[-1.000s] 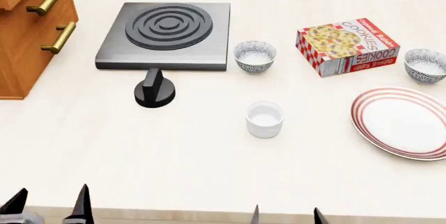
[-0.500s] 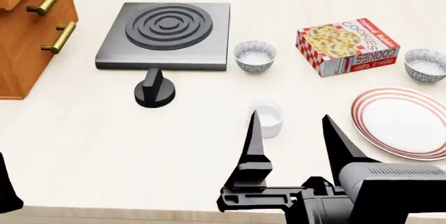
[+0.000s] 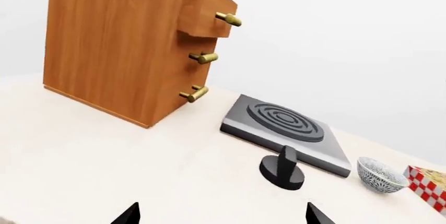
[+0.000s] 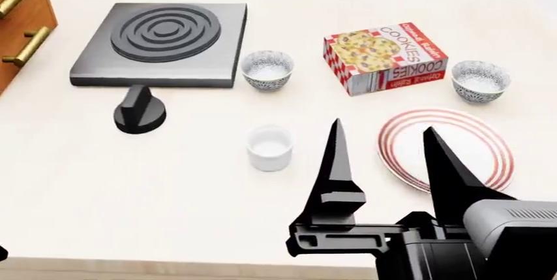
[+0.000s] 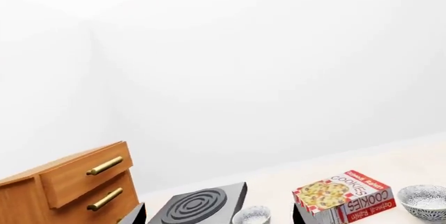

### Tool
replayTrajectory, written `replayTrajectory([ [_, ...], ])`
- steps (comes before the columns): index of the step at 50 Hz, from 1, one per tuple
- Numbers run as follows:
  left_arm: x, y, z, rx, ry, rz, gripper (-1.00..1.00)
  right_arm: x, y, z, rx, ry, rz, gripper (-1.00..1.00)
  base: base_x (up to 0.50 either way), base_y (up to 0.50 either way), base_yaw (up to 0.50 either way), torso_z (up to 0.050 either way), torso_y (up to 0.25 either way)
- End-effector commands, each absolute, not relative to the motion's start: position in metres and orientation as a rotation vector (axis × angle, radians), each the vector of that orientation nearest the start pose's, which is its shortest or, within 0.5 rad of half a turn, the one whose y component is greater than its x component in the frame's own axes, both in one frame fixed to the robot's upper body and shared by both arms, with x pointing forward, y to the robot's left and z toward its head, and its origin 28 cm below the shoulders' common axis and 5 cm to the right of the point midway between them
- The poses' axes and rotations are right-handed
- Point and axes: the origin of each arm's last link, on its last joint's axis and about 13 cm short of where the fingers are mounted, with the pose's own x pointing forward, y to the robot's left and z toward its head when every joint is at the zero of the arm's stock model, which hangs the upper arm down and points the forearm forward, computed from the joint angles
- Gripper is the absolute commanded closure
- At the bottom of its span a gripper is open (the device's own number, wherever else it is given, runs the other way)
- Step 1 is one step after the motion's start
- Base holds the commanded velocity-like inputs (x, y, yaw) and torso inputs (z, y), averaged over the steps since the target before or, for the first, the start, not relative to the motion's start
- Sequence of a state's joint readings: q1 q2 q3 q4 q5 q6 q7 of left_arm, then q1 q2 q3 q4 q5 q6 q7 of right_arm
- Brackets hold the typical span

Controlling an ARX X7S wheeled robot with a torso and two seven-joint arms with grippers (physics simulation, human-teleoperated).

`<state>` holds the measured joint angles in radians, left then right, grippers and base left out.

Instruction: Pick the akita bowl next to the plate and place it on the plate.

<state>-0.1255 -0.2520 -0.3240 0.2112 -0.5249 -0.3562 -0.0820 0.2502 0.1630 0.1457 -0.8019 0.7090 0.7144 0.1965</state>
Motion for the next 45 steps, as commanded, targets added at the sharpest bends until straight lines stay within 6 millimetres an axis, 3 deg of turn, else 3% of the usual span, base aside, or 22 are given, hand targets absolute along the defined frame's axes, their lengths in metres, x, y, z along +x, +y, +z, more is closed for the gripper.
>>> replayTrajectory([
  [1, 0.2277, 0.3096, 0.0851, -0.289, -0.075, 0.241, -1.00, 0.2020, -0.1065, 0.1841, 0.332, -0.308, 0.201, -1.00, 0.00, -0.41, 0.00, 0.000, 0.000],
  [45, 0.2290, 0.3096, 0.0825, -0.275, -0.070, 0.238, -1.00, 0.2035, -0.1062, 0.1820, 0.303, -0.291, 0.200, -1.00, 0.00, -0.41, 0.00, 0.000, 0.000],
])
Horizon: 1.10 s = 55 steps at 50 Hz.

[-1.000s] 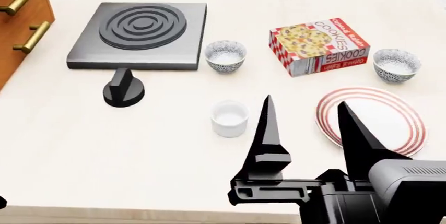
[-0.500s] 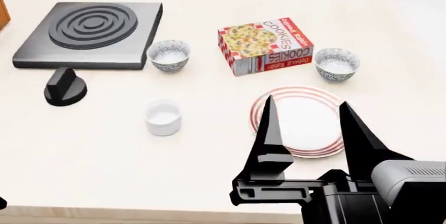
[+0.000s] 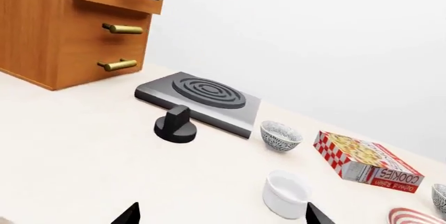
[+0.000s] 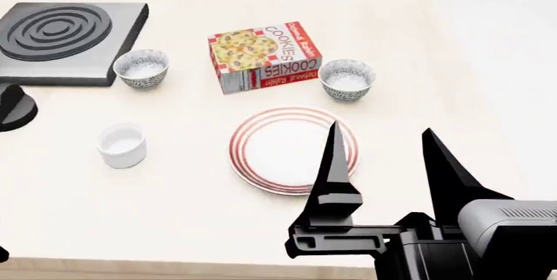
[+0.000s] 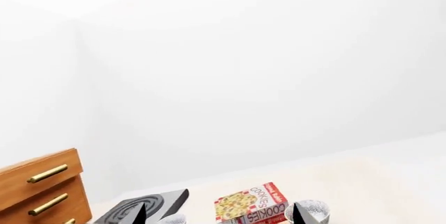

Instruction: Pick the akita bowl next to the plate and place it on the plate.

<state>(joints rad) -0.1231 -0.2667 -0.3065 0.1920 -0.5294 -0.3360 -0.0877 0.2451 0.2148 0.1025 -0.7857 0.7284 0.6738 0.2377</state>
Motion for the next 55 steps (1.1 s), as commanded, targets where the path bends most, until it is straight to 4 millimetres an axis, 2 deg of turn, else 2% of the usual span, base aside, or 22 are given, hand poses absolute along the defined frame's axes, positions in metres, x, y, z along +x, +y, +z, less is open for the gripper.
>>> replayTrajectory([
  [1, 0.2290, 0.3095, 0.0827, -0.275, -0.070, 0.239, -1.00, 0.2036, -0.1063, 0.1817, 0.301, -0.290, 0.199, -1.00, 0.00, -0.41, 0.00, 0.000, 0.000],
  [11, 0.2275, 0.3092, 0.0848, -0.276, -0.072, 0.238, -1.00, 0.2032, -0.1063, 0.1815, 0.300, -0.291, 0.198, -1.00, 0.00, -0.41, 0.00, 0.000, 0.000],
  [19, 0.2277, 0.3093, 0.0845, -0.275, -0.070, 0.237, -1.00, 0.2027, -0.1042, 0.1799, 0.261, -0.281, 0.229, -1.00, 0.00, 0.00, 0.00, 0.000, 0.000],
  [55, 0.2298, 0.3100, 0.0811, -0.274, -0.068, 0.236, -1.00, 0.2030, -0.1044, 0.1789, 0.260, -0.272, 0.239, -1.00, 0.50, 0.00, 0.00, 0.000, 0.000],
])
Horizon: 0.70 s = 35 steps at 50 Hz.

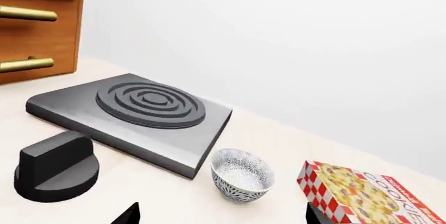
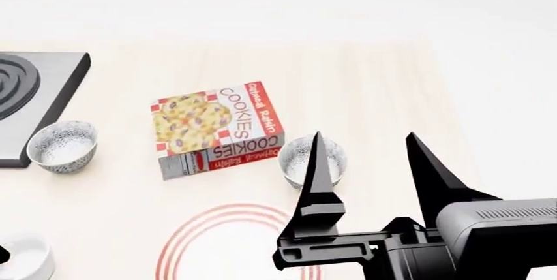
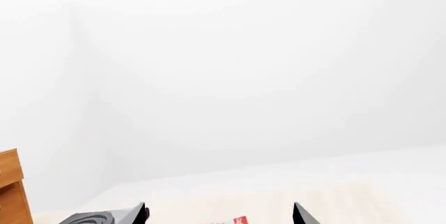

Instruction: Pick the akita bowl next to the plate and place it on the plate.

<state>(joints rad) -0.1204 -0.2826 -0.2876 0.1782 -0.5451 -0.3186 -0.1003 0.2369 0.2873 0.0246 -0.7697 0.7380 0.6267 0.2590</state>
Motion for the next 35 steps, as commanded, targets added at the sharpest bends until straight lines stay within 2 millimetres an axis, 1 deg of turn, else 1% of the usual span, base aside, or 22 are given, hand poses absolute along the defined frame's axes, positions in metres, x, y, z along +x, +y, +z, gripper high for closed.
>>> replayTrajectory([
  [1, 0.2298, 0.3099, 0.0814, -0.273, -0.068, 0.236, -1.00, 0.2030, -0.1044, 0.1790, 0.260, -0.272, 0.239, -1.00, 0.50, 0.00, 0.00, 0.000, 0.015],
  [15, 0.2298, 0.3100, 0.0803, -0.274, -0.068, 0.237, -1.00, 0.2039, -0.1047, 0.1779, 0.259, -0.271, 0.239, -1.00, 0.50, 0.00, 0.00, 0.000, 0.000],
  [25, 0.2281, 0.3095, 0.0843, -0.274, -0.068, 0.236, -1.00, 0.2048, -0.1049, 0.1764, 0.263, -0.260, 0.236, -1.00, 0.50, 0.00, 0.00, 0.000, 0.001],
  [29, 0.2289, 0.3101, 0.0823, -0.274, -0.067, 0.236, -1.00, 0.2049, -0.1041, 0.1759, 0.258, -0.260, 0.230, -1.00, 0.50, 0.00, 0.00, 0.000, 0.000],
  [33, 0.2283, 0.3098, 0.0835, -0.276, -0.066, 0.238, -1.00, 0.2094, -0.1057, 0.1722, 0.236, -0.195, 0.160, -1.00, 0.04, 0.00, 0.00, 0.000, 0.000],
  [35, 0.2280, 0.3096, 0.0835, -0.274, -0.067, 0.238, -1.00, 0.2110, -0.1066, 0.1714, 0.231, -0.169, 0.157, -1.00, 0.00, 0.00, 0.00, 0.000, 0.000],
])
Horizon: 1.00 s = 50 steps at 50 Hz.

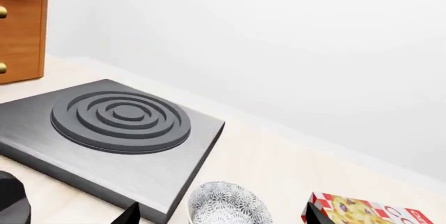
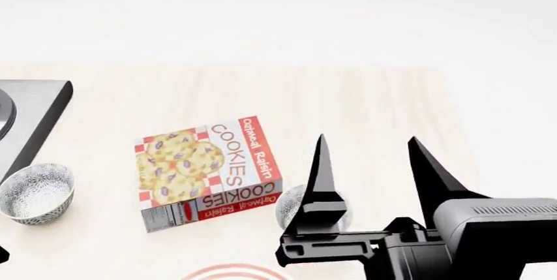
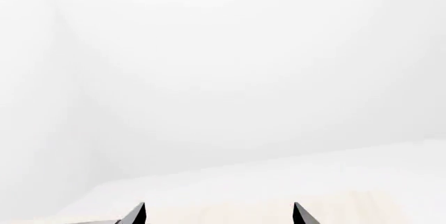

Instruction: Pick the akita bowl next to the plate and place it on the plate.

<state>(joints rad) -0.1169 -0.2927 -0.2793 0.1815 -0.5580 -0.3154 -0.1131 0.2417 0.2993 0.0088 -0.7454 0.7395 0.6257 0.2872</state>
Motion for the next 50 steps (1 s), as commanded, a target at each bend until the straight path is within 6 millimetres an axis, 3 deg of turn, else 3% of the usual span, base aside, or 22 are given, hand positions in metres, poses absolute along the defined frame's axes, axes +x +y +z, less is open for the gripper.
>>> replayTrajectory([
  [1, 0.228, 0.310, 0.083, -0.275, -0.067, 0.238, -1.00, 0.212, -0.108, 0.172, 0.228, -0.156, 0.143, -1.00, 0.00, 0.00, 0.00, 0.000, 0.000],
  [11, 0.228, 0.310, 0.084, -0.281, -0.065, 0.240, -1.00, 0.238, -0.113, 0.178, 0.079, 0.051, 0.049, -1.00, 0.00, 0.00, 0.00, 0.000, 0.000],
  [16, 0.228, 0.310, 0.083, -0.290, -0.062, 0.241, -1.00, 0.246, -0.114, 0.178, 0.110, 0.067, 0.101, -1.00, 0.00, 0.00, 0.00, 0.000, 0.000],
  [32, 0.228, 0.311, 0.084, -0.295, -0.061, 0.244, -1.00, 0.282, -0.117, 0.176, 0.093, 0.184, 0.001, -1.00, 0.00, 0.00, 0.00, 0.000, 0.000],
  [34, 0.227, 0.310, 0.085, -0.292, -0.062, 0.243, -1.00, 0.283, -0.116, 0.174, 0.081, 0.321, 0.107, -1.00, 0.00, 0.00, 0.00, 0.000, 0.000],
  [50, 0.228, 0.311, 0.083, -0.298, -0.059, 0.244, -1.00, 0.309, -0.115, 0.174, 0.152, 0.467, 0.108, -1.00, 0.00, 0.00, 0.00, 0.000, 0.000],
])
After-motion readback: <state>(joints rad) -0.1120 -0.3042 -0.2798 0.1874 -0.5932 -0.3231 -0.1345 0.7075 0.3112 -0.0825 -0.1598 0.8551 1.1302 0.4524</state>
